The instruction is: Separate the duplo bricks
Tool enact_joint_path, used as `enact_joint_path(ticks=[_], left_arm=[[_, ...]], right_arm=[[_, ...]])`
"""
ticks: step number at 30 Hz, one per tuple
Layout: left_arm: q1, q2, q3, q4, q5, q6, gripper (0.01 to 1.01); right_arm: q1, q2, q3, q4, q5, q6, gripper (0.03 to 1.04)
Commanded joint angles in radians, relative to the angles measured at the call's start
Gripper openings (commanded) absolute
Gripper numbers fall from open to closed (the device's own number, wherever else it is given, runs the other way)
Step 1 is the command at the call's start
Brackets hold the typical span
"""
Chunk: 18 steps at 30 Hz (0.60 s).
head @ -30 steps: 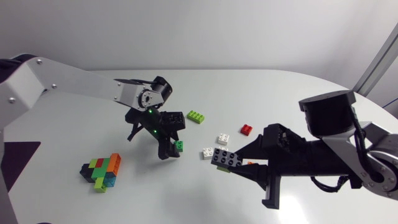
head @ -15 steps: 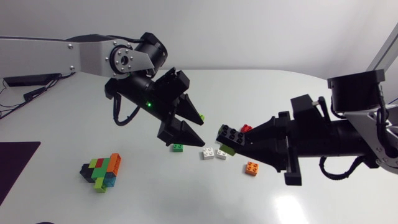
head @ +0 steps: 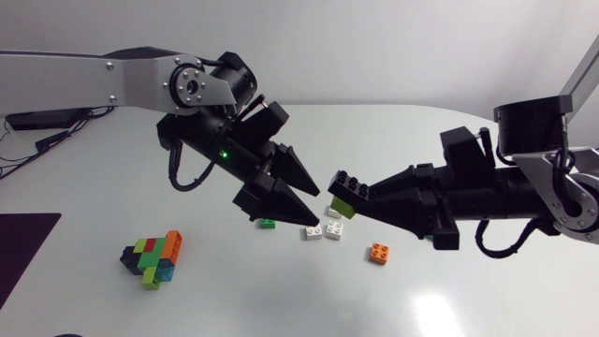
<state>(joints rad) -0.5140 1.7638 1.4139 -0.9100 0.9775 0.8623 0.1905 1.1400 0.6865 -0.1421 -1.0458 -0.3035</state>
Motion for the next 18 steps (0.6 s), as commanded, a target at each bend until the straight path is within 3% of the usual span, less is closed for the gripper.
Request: enact_joint_path(ticks=[1,7,18], left_arm=[[-0.014,0.033,0.030,-0.013,0.029,-0.014,0.970],[-0.015,0.059,0.046,-0.013,0.072,-0.016,0.902],[-0.020,0.094,0.076,-0.010,0.112,-0.019,0.598]], right_arm=[[0.000,0.037,0.033,0.032,-0.033,0.060,0.28],[-0.016,0.079,0.042,0.055,-0.077,0.096,0.28],[-0.016,0.096,0.047,0.064,-0.105,0.115,0.28]])
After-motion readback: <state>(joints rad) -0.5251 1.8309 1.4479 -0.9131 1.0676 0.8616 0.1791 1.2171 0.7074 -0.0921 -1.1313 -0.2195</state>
